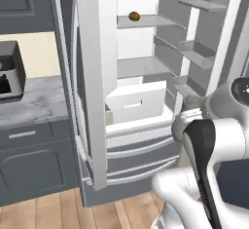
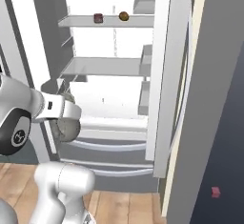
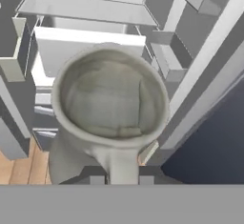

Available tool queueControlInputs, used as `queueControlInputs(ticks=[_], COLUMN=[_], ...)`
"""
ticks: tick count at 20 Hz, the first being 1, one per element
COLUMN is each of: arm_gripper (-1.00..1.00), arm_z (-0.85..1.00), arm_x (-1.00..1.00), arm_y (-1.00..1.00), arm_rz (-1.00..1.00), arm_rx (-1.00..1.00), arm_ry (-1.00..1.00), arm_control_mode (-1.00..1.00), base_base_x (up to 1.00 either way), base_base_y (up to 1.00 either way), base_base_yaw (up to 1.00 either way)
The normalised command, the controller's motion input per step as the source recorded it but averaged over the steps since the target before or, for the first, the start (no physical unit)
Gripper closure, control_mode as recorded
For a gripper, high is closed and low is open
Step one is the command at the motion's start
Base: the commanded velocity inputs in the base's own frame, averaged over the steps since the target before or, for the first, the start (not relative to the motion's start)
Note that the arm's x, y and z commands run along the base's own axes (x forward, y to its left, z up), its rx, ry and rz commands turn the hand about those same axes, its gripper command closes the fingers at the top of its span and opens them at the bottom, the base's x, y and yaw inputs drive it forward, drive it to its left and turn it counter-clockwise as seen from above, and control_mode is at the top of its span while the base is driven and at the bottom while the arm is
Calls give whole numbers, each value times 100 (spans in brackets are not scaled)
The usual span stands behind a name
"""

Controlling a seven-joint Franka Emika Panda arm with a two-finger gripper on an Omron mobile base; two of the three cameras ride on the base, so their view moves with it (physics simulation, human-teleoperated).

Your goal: Move the jam and mango from the second highest shelf to the top shelf to make space. Then, place the pitcher from the counter on the cleared second highest shelf.

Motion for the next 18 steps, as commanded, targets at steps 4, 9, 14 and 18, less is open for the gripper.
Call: queueControlInputs(ticks=[4, 9, 14, 18], arm_gripper=[100, 100, 100, 100], arm_z=[0, 0, 0, 0], arm_x=[0, 0, 0, 0], arm_y=[0, 0, 0, 0], arm_rz=[0, 0, 0, 0], arm_rx=[0, 0, 0, 0], arm_ry=[0, 0, 0, 0], arm_control_mode=[100, 100, 100, 100], base_base_x=[71, 65, 69, 65], base_base_y=[-19, -38, -28, -5], base_base_yaw=[22, 13, 11, 8])
